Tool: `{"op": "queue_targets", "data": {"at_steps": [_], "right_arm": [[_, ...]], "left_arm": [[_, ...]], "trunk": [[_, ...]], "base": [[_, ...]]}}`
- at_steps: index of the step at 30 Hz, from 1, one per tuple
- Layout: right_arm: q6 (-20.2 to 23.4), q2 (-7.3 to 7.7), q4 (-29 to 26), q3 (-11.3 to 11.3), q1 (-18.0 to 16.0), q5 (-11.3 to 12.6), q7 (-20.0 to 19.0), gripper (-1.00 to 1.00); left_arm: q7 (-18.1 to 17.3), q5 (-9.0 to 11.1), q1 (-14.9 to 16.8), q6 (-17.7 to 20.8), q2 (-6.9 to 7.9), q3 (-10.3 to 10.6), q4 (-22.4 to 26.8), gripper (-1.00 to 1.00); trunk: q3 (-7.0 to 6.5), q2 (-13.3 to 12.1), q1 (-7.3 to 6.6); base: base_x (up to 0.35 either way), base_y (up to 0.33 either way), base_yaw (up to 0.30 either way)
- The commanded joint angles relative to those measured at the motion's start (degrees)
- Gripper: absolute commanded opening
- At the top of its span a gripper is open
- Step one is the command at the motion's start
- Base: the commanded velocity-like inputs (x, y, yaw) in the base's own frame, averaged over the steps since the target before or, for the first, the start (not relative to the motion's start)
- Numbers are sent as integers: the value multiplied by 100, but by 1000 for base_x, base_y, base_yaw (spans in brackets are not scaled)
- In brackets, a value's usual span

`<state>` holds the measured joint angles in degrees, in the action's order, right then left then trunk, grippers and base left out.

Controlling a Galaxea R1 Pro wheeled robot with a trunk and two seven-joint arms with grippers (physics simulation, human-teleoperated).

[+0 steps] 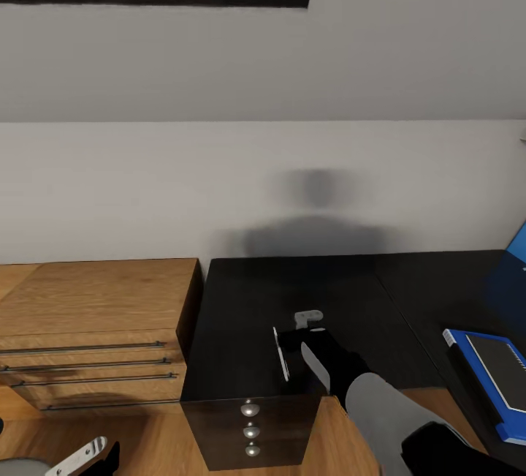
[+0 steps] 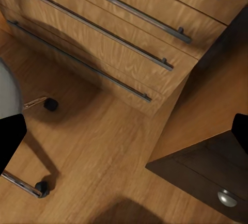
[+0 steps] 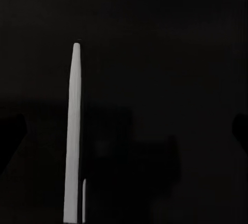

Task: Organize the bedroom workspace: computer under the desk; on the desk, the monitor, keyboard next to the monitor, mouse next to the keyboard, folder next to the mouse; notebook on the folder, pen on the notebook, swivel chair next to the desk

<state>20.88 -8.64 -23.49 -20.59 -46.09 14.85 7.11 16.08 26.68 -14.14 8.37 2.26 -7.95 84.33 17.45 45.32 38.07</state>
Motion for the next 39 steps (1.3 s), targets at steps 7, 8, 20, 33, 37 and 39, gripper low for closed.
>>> {"op": "queue_targets", "data": {"at_steps": [7, 8, 20, 33, 37, 39], "right_arm": [[84, 1, 428, -18, -242, 170, -7, 100], [87, -23, 452, -30, -253, 236, -10, 100], [89, -136, 468, -53, -244, 280, 7, 100], [329, -136, 468, -66, -242, 276, 19, 100], [499, -136, 473, -73, -240, 268, 37, 100], [583, -136, 474, -77, -239, 266, 81, 100]], "left_arm": [[27, 47, -1, 26, 2, 4, 13, 100], [27, 48, -1, 25, 2, 4, 13, 100], [27, 48, -1, 33, 2, 4, 13, 100], [27, 48, -1, 47, 6, 10, 13, 100], [27, 43, -1, 50, 6, 12, 13, 100], [27, 41, -1, 50, 6, 12, 13, 100]], "trunk": [[7, 6, 1], [7, 6, 1], [7, 6, 1], [7, 6, 1], [7, 6, 1], [7, 6, 1]], "base": [[0, 0, 0], [0, 0, 0], [0, 0, 0], [0, 0, 0], [0, 0, 0], [0, 0, 0]]}}
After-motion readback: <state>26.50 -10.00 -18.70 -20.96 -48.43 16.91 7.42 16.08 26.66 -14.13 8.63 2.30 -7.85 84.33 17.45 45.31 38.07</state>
